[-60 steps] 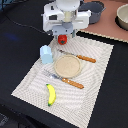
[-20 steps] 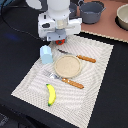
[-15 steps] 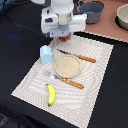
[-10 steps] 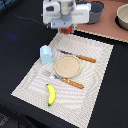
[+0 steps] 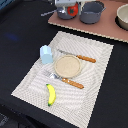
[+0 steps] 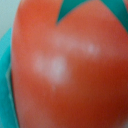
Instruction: Interact with the objects in diverse but meaningful ways.
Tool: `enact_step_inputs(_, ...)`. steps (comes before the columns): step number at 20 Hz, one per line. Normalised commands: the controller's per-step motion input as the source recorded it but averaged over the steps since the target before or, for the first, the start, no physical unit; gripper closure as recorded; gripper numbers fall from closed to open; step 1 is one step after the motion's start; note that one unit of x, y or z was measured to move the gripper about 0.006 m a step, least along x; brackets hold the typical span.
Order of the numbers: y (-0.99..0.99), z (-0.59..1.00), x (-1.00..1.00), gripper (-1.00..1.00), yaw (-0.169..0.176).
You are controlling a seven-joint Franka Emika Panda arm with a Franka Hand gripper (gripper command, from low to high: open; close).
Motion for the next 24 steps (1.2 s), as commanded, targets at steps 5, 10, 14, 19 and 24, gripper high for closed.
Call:
enact_step_inputs(5,0.75,0.2,0.49,1.0,0.023)
enact_step_inputs(10,0.65,0.02,0.47,1.0,0.077)
enact_step_inputs(14,0.63,0.03,0.5,1.0,0.094)
enact_step_inputs(19,0.56,0.16,0.67,1.0,0.064)
enact_step_inputs(24,0.46,0.47,0.92,1.0,0.014)
